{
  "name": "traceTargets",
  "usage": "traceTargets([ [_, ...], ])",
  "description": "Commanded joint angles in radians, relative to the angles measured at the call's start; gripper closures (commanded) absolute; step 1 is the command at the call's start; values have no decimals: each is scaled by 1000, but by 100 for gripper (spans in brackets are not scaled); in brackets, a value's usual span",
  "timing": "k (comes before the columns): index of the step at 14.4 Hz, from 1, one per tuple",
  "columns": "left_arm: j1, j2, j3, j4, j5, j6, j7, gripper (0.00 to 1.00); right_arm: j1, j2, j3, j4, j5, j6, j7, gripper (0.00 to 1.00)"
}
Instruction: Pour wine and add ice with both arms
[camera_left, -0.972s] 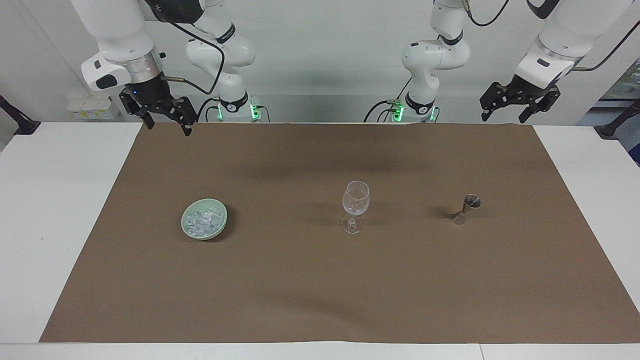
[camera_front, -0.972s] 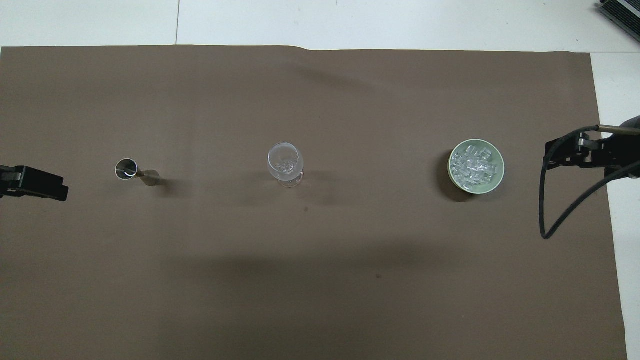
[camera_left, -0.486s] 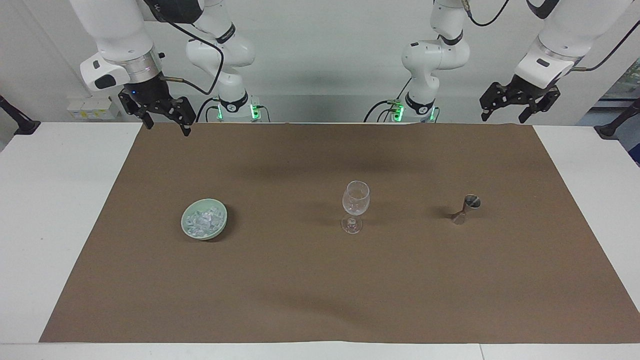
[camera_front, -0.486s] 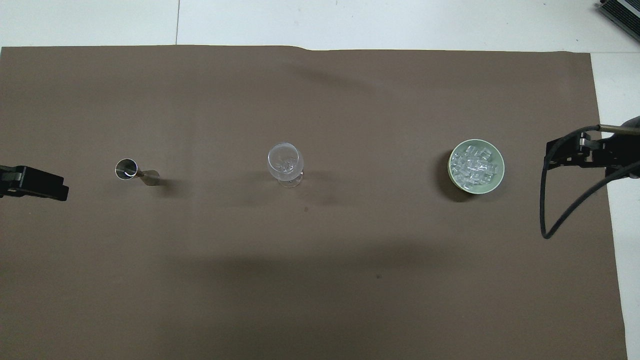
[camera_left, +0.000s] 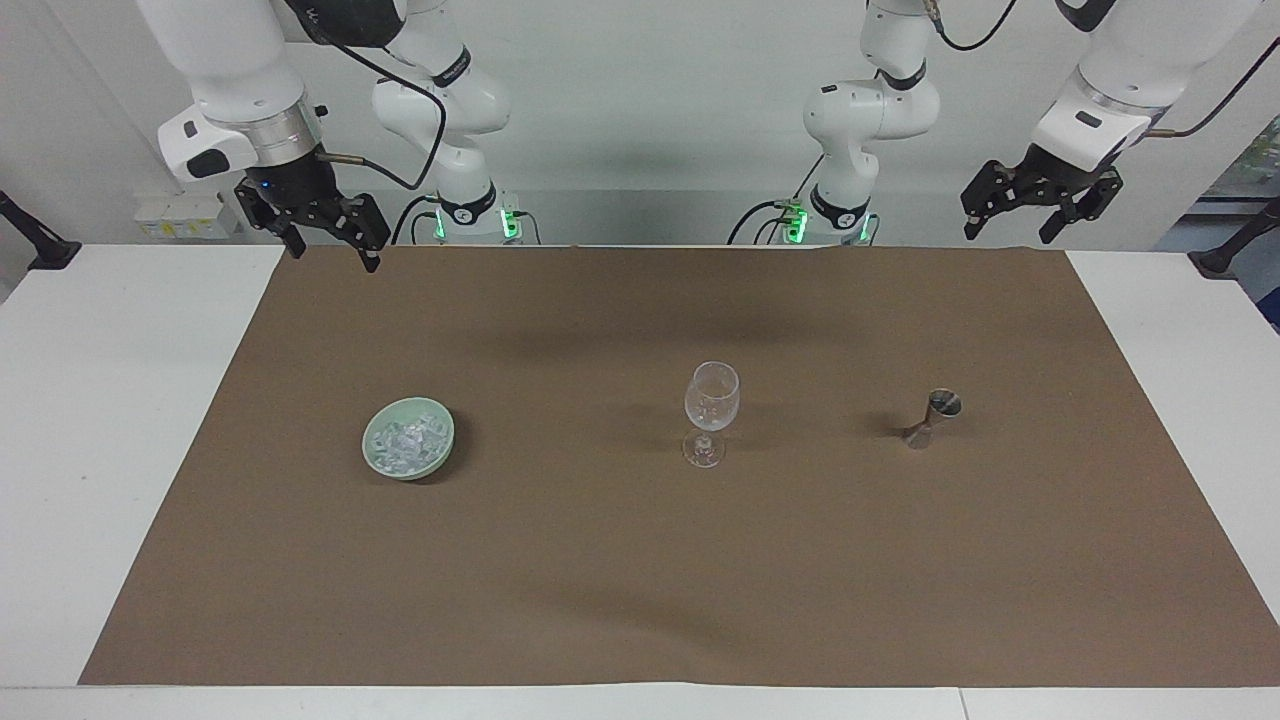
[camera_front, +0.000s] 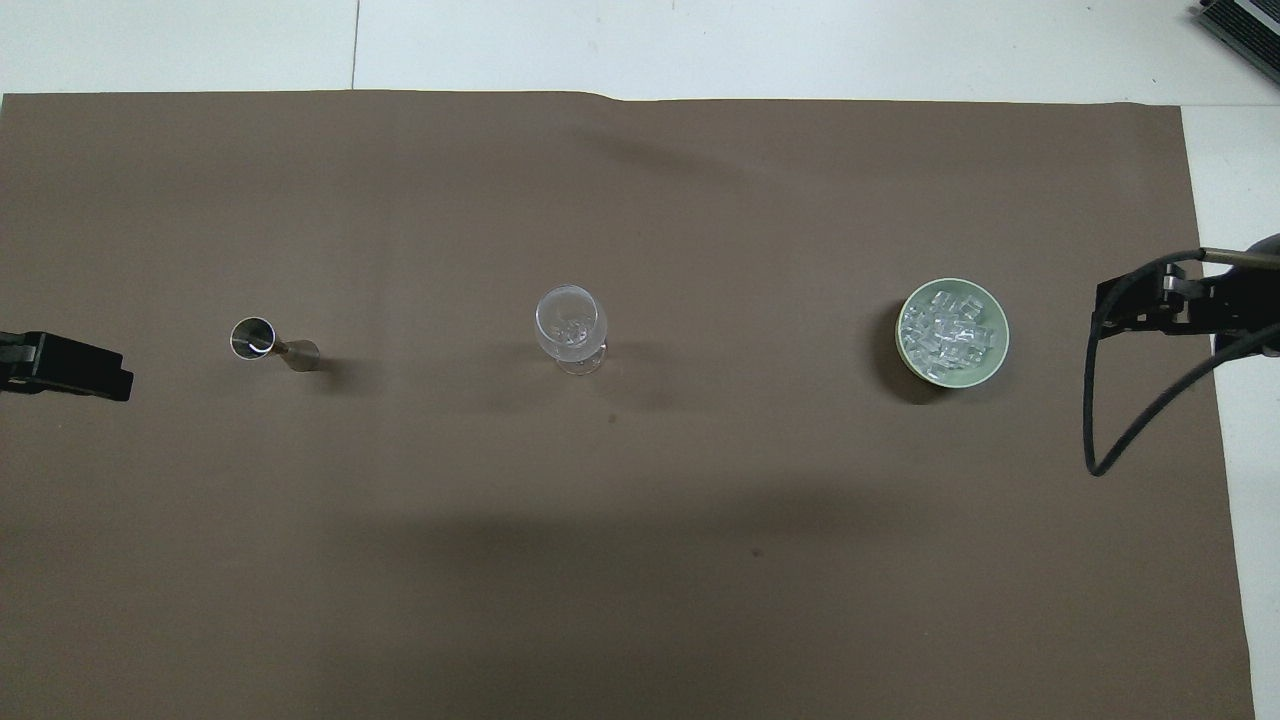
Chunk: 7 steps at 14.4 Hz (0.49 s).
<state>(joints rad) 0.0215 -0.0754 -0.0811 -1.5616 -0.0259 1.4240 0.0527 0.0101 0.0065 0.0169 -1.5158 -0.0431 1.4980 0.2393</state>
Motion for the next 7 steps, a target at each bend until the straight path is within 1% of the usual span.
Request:
traceTargets([
  [1,6,-14,1,-11,-31,15,-4,0,-16,9,3,16,29,2,-29,0],
  [7,11,-18,3,-23,-31,-10,-16,0,-18,9,3,16,29,2,-32,0],
])
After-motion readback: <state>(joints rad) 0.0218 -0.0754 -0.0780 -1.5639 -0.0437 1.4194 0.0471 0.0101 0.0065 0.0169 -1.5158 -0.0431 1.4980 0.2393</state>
